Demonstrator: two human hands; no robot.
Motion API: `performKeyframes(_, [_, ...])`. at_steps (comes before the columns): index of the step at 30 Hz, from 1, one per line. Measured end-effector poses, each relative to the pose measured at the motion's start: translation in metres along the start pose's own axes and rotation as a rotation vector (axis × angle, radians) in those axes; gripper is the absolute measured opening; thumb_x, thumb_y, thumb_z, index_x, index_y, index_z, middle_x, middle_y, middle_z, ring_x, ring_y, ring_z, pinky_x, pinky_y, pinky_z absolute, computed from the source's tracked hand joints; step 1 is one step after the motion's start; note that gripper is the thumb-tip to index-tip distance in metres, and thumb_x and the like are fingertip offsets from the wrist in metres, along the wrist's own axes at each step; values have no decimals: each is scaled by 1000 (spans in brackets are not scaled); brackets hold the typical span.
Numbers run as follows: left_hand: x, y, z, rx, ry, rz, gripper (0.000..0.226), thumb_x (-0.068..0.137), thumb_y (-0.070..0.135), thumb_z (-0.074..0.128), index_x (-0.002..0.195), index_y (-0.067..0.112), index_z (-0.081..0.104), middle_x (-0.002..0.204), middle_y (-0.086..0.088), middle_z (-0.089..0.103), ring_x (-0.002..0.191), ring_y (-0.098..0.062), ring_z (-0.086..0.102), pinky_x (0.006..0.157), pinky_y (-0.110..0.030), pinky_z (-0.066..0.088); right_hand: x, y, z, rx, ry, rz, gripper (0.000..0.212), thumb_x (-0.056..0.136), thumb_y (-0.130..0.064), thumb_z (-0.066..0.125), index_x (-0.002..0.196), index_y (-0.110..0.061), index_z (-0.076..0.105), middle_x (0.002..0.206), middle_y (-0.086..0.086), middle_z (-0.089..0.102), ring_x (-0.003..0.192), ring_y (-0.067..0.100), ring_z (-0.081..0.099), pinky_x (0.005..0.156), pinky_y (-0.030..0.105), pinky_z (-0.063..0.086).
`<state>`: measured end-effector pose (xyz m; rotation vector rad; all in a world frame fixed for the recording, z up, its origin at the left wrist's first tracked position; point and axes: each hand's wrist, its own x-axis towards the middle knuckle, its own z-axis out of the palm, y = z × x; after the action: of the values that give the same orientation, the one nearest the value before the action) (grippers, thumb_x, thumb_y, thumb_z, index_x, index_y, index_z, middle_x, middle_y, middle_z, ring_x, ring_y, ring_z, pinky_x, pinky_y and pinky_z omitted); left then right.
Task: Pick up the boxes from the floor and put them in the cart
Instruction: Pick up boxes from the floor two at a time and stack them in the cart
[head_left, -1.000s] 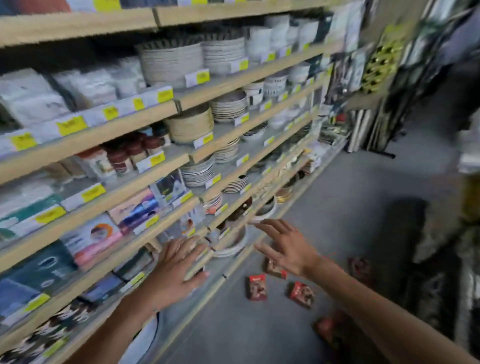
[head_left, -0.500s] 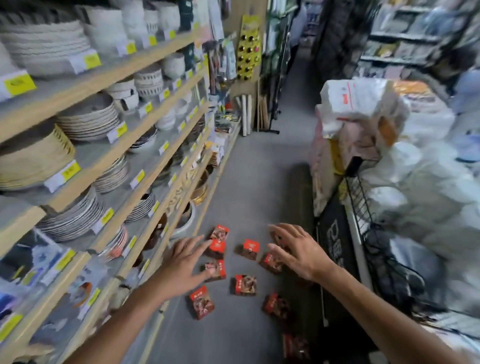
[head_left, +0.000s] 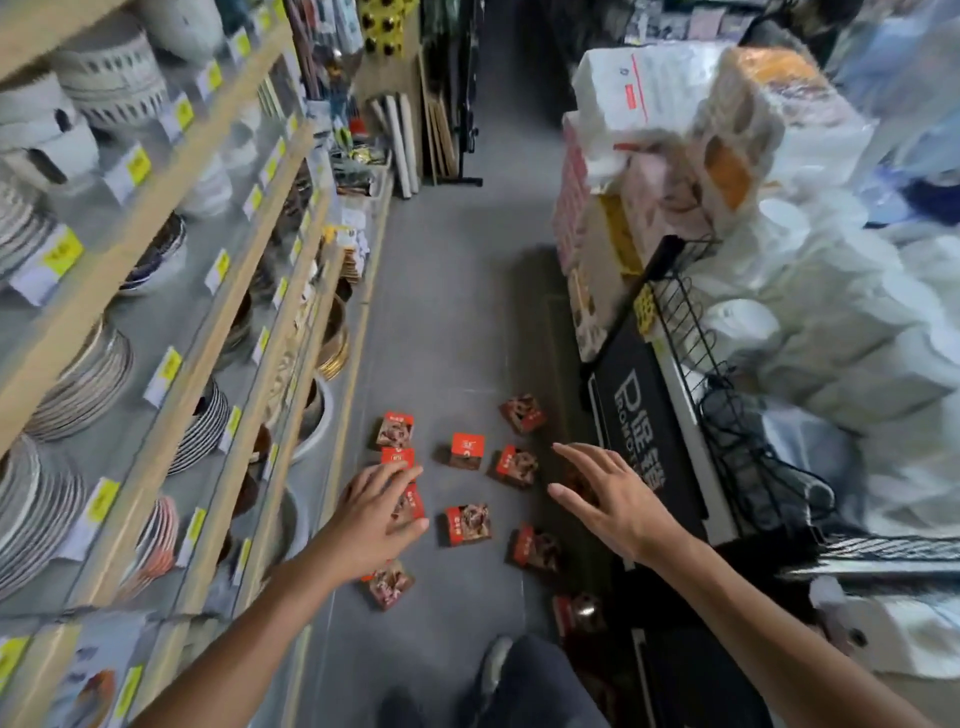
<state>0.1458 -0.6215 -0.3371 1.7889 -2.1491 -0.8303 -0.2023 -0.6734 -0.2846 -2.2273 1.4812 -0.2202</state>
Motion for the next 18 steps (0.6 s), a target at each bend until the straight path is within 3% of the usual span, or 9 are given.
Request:
performKeyframes(6, [49, -32, 35, -24, -28, -88, 82, 85, 69, 37, 154, 25, 33, 154, 5, 33, 144, -18, 26, 117, -30, 18, 57, 47, 30, 55, -147, 70, 66, 97, -65, 45, 154, -34, 34, 155, -4, 42, 145, 16, 32, 120, 36, 29])
performKeyframes(9, [66, -45, 57, -42, -23, -154, 74, 88, 64, 42, 151, 26, 35, 153, 5, 36, 142, -17, 31, 117, -31, 23, 97, 69, 48, 77, -213, 75, 68, 98, -62, 47, 155, -28, 34, 155, -2, 41, 145, 17, 31, 120, 32, 24])
performKeyframes(12, [97, -64, 75, -30, 13, -178, 67, 87, 56, 49, 147, 26, 41, 146, 4, 45, 135, -14, 36, 112, -24, 22, 140, 89, 73, 71, -255, 53, 68, 98, -58, 51, 155, -24, 35, 156, -1, 41, 144, 19, 32, 118, 28, 23])
performKeyframes(18, [137, -125, 158, -17, -47, -291, 69, 83, 56, 51, 138, 14, 56, 135, -4, 58, 123, -28, 53, 106, -35, 33, 192, 136, 152, 94, -397, 74, 79, 92, -74, 37, 156, -29, 29, 159, -6, 35, 146, 17, 28, 121, 35, 26])
